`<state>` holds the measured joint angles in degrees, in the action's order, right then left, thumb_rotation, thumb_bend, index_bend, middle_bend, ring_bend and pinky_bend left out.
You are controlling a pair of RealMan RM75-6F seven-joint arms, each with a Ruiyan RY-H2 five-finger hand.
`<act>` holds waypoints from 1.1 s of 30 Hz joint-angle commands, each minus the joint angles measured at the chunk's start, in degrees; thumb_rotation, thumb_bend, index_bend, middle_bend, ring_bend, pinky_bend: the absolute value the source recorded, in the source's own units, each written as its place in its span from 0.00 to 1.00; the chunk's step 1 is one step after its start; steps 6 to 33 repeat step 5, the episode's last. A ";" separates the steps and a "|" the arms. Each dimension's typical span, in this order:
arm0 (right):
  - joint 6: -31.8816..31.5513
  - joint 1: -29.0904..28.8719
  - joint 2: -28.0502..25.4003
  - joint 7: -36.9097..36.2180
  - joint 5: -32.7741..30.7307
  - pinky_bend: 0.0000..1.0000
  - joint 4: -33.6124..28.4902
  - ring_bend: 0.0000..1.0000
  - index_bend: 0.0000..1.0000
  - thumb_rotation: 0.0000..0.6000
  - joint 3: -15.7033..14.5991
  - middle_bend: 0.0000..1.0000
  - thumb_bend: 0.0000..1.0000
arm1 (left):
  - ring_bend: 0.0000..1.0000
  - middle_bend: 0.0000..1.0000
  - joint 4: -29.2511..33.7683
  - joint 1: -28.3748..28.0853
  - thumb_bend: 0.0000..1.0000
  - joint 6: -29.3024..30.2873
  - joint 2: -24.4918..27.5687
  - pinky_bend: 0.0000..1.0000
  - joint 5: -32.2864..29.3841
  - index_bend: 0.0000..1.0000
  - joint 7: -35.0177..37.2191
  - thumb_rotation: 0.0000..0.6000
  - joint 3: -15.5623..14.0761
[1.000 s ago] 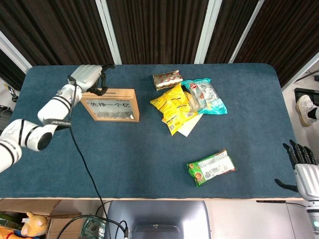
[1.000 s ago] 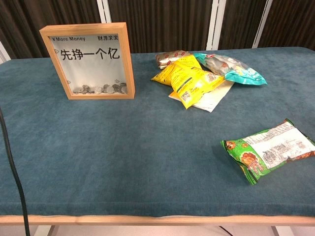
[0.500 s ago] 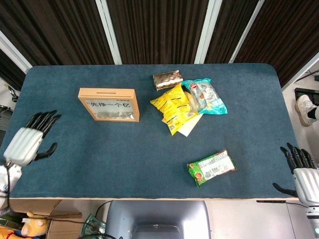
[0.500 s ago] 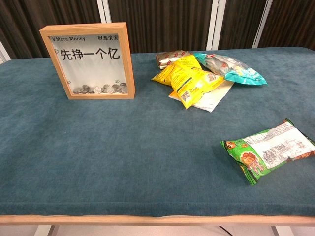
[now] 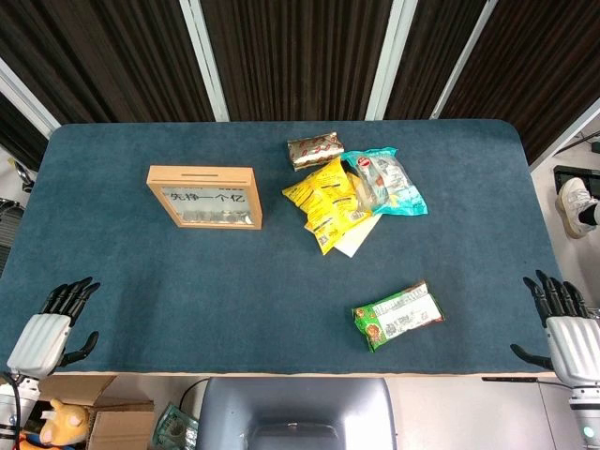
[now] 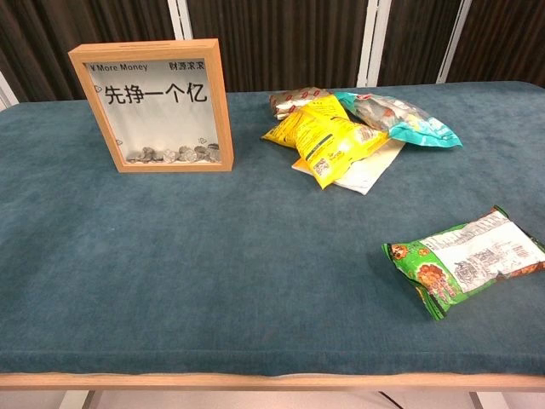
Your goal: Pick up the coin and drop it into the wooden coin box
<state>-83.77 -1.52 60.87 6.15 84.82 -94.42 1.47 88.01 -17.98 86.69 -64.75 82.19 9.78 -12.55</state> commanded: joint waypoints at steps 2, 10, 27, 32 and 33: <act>0.37 -0.17 0.55 0.97 0.25 0.00 0.16 0.00 0.00 1.00 -0.25 0.00 0.17 | 0.00 0.00 -0.49 2.27 0.41 0.63 -0.20 0.02 0.36 0.00 -0.37 1.00 2.62; 0.26 -0.14 0.65 1.03 0.51 0.00 0.16 0.00 0.00 1.00 -0.35 0.00 0.17 | 0.00 0.00 -0.63 3.05 0.41 0.99 -0.30 0.02 1.42 0.00 -0.58 1.00 3.34; 0.26 -0.14 0.65 1.03 0.51 0.00 0.16 0.00 0.00 1.00 -0.35 0.00 0.17 | 0.00 0.00 -0.63 3.05 0.41 0.99 -0.30 0.02 1.42 0.00 -0.58 1.00 3.34; 0.26 -0.14 0.65 1.03 0.51 0.00 0.16 0.00 0.00 1.00 -0.35 0.00 0.17 | 0.00 0.00 -0.63 3.05 0.41 0.99 -0.30 0.02 1.42 0.00 -0.58 1.00 3.34; 0.26 -0.14 0.65 1.03 0.51 0.00 0.16 0.00 0.00 1.00 -0.35 0.00 0.17 | 0.00 0.00 -0.63 3.05 0.41 0.99 -0.30 0.02 1.42 0.00 -0.58 1.00 3.34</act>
